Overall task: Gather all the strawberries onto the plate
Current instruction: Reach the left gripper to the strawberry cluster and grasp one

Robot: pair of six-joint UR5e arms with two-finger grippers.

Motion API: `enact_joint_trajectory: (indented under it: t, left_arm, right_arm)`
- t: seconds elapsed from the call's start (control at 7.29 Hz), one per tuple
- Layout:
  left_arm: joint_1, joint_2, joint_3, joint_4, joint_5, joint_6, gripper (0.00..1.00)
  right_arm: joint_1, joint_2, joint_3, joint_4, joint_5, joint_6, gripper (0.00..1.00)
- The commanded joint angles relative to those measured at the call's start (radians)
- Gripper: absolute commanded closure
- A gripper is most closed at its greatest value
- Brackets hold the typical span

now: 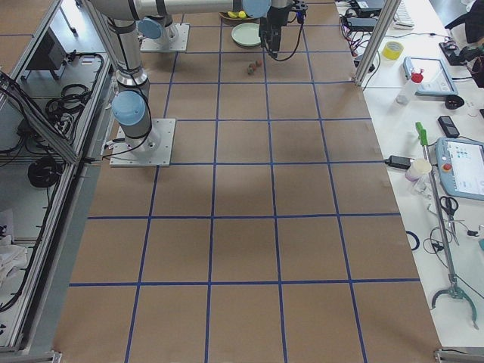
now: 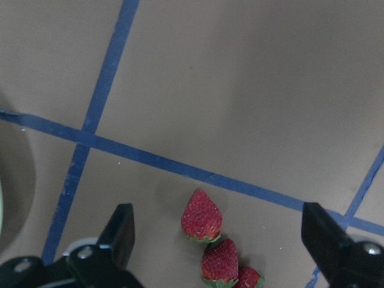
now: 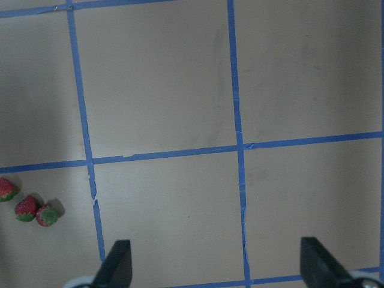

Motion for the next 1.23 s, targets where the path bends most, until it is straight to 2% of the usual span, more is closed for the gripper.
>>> enact_joint_trajectory:
  t: [0.0, 0.14, 0.27, 0.69, 0.96, 1.1]
  left_arm:
    - [-0.003, -0.046, -0.003, 0.008, -0.003, -0.037, 0.0]
    - [-0.006, -0.052, -0.003, 0.008, -0.007, -0.038, 0.0]
    - [-0.009, -0.062, -0.004, 0.005, 0.0, -0.031, 0.06]
    - [-0.018, -0.06, -0.006, -0.006, 0.0, -0.037, 0.07]
    - [-0.021, -0.065, -0.007, -0.05, -0.003, -0.058, 0.15]
    - [-0.021, -0.065, -0.007, -0.05, -0.005, -0.086, 0.36]
  right_arm:
    - [-0.027, 0.001, -0.014, 0.005, -0.002, -0.002, 0.0]
    - [-0.053, 0.001, -0.022, 0.005, -0.001, -0.013, 0.0]
    - [-0.057, 0.0, -0.02, 0.01, -0.002, -0.019, 0.0]
    - [-0.059, -0.011, 0.003, 0.005, -0.004, -0.022, 0.0]
    - [-0.06, -0.011, 0.004, 0.005, -0.004, -0.022, 0.0]
    - [-0.06, -0.011, 0.004, 0.005, -0.004, -0.022, 0.0]
